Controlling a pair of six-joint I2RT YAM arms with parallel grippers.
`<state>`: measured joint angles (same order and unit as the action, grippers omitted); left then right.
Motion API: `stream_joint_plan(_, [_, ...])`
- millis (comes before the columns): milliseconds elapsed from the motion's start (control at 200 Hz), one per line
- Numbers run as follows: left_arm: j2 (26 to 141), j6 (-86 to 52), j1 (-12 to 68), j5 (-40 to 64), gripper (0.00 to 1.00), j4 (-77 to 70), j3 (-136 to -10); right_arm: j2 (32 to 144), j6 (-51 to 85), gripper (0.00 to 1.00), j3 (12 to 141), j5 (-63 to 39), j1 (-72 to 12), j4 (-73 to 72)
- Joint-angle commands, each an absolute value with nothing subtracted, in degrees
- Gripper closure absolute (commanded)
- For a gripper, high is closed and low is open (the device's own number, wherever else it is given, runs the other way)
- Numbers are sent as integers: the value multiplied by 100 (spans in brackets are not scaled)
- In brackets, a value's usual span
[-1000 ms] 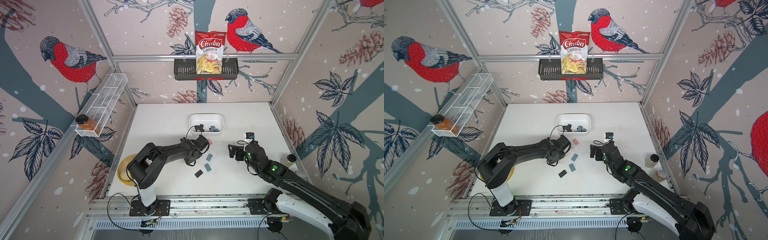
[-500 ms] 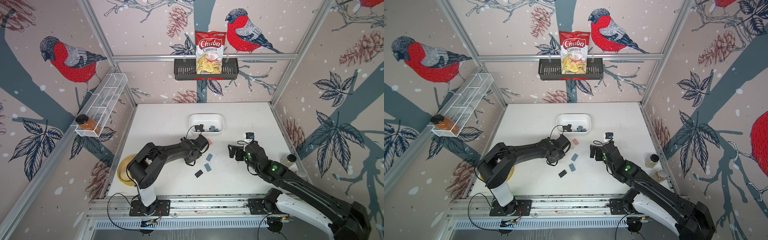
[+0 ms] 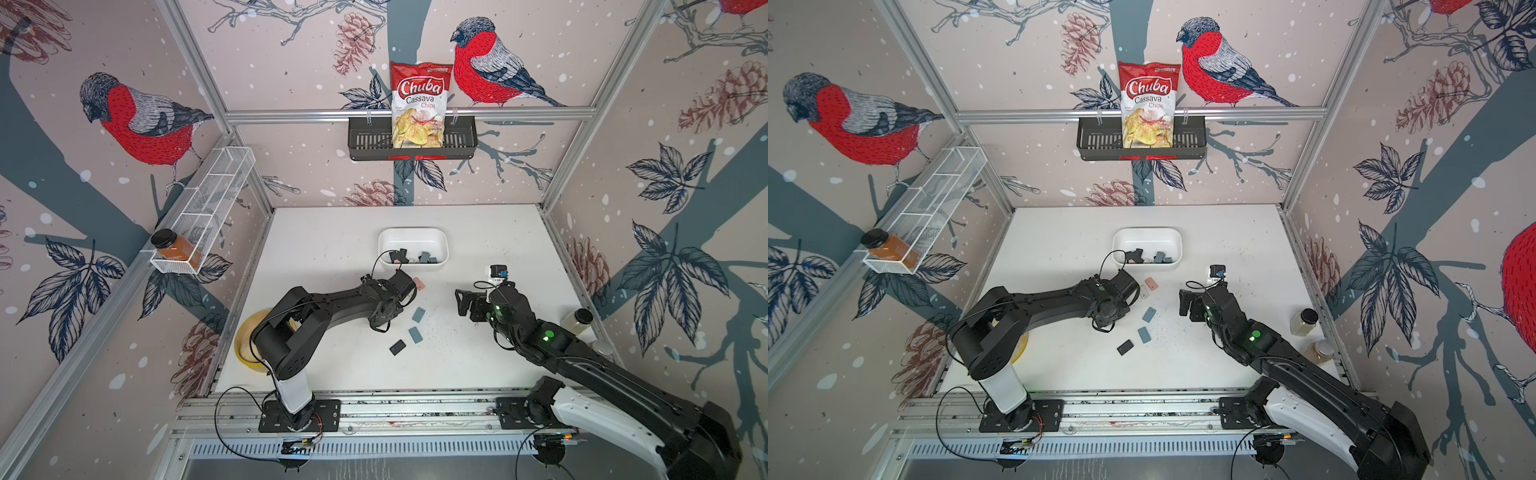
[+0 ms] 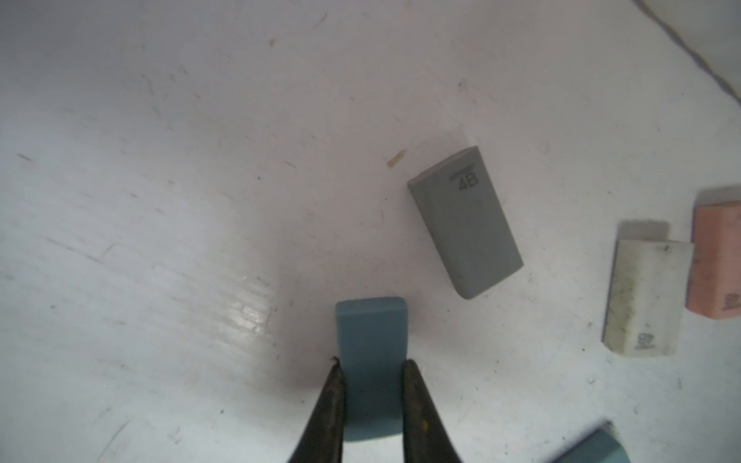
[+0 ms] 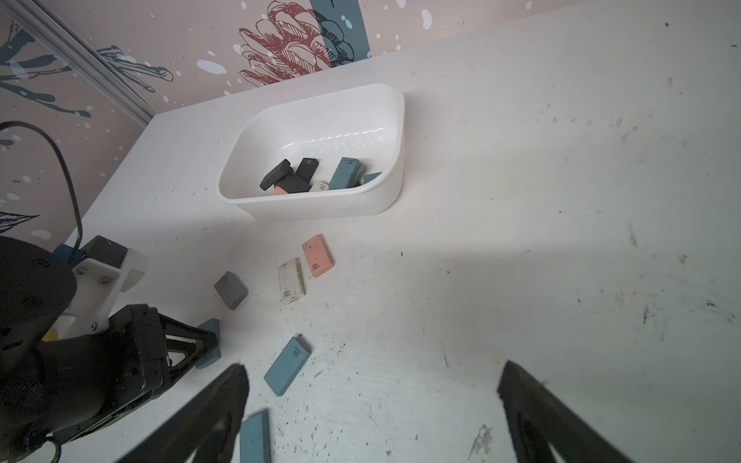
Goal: Put the eraser in the storage box
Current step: Pick up the eraser from the center of the board, then place the eraser in the storage box.
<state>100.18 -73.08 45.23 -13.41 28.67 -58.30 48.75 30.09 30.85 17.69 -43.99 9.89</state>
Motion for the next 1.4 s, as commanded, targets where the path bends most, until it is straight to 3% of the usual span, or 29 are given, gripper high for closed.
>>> stream_joint_plan(0, [9927,-7225,4518,-1309,79,2927,-5827,4892,3020,0,3111,1758,-4403,849])
stream_joint_plan(936, [9663,-6972,4553,-1730,80,3323,-6137,4957,3050,0,3085,1741,-4420,843])
stream_joint_plan(1396, [9941,-5287,4140,-2099,81,3284,-7734,4939,3116,0,3015,1736,-4482,855])
